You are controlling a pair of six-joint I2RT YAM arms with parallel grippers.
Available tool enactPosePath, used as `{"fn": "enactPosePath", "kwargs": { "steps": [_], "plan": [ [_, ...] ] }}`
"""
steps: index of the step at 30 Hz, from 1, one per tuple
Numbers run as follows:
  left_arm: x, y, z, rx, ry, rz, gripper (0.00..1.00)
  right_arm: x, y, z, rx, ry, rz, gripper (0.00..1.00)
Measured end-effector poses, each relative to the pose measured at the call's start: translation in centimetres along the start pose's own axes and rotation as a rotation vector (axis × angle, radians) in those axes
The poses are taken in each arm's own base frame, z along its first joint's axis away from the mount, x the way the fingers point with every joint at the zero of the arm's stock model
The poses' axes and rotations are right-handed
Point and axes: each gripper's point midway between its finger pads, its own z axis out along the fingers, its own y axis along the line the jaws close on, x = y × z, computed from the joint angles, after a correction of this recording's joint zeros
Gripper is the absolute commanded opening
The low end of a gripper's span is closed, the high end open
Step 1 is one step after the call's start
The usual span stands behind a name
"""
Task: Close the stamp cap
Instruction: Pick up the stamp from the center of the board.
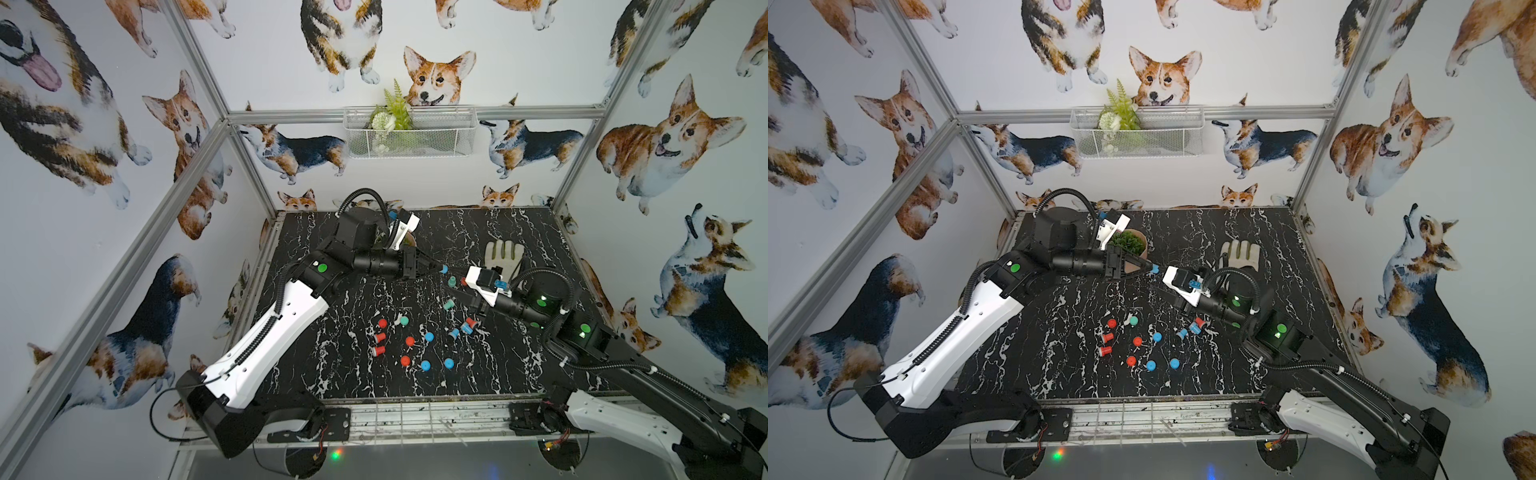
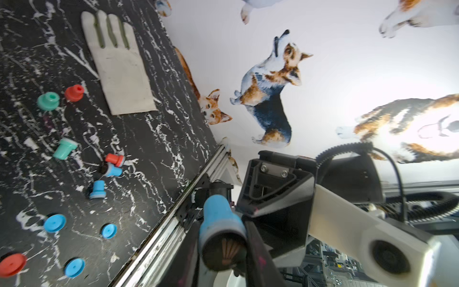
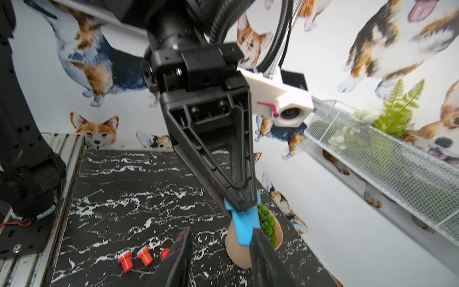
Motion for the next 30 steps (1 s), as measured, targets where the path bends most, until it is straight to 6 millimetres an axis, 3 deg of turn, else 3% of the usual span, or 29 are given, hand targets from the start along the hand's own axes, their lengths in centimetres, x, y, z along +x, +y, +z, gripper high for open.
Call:
{"fn": "enactPosePath", "kwargs": {
  "steps": [6, 13, 20, 30],
  "plan": [
    [-0.9, -4.3, -0.6, 0.179, -0.011, 0.015, 0.14, -4.8, -0.8, -1.0, 0.022, -0.173, -0.016, 0.38],
    [-1.2, -7.5, -1.5, 0.316, -0.002, 0.038, 0.14, -9.3, -2.3, -1.7, 0.055, -0.306, 0.002, 0.42],
    [-1.1, -9.4, -2.2, 0.403, 0.014, 0.057, 0.14, -10.7, -2.4, -1.9, 0.047, -0.344, -0.003, 0.45],
    [-0.4, -10.9, -3.1, 0.454, 0.034, 0.095, 0.13, -11.2, -2.0, -1.6, 0.010, -0.350, -0.009, 0.38]
  ]
}}
